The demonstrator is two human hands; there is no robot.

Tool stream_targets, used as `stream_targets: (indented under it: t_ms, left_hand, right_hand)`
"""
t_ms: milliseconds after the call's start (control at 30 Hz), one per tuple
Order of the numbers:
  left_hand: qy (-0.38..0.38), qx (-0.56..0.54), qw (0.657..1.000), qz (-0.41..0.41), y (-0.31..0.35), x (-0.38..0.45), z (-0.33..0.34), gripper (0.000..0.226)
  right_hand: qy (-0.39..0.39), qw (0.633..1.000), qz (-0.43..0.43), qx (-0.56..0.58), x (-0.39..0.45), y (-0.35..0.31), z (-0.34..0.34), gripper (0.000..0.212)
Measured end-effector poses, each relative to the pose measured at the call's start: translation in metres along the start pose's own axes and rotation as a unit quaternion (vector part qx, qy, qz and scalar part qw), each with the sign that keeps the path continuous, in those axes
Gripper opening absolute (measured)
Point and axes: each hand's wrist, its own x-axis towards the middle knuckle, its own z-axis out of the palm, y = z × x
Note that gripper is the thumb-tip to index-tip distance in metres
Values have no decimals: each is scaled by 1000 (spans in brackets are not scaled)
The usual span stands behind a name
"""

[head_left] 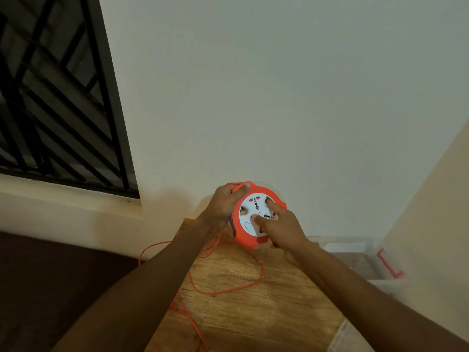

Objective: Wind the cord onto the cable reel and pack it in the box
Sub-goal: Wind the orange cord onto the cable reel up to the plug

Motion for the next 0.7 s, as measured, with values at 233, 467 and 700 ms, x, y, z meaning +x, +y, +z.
stream_targets:
  t_ms: [233, 467, 700]
  left_hand:
    - [-22, -49, 998, -36, -3, 2, -16, 42]
    - [-56, -12, 997, -44, 3, -1, -24, 40]
    - [-107, 48, 991, -64, 8, -4, -24, 42]
  right_hand:
    - [-42, 984, -78, -154, -17, 1, 8, 81]
    - [-63, 665, -436, -603, 2, 5, -21, 36]
    - [-136, 518, -480, -695, -5, -8, -23, 35]
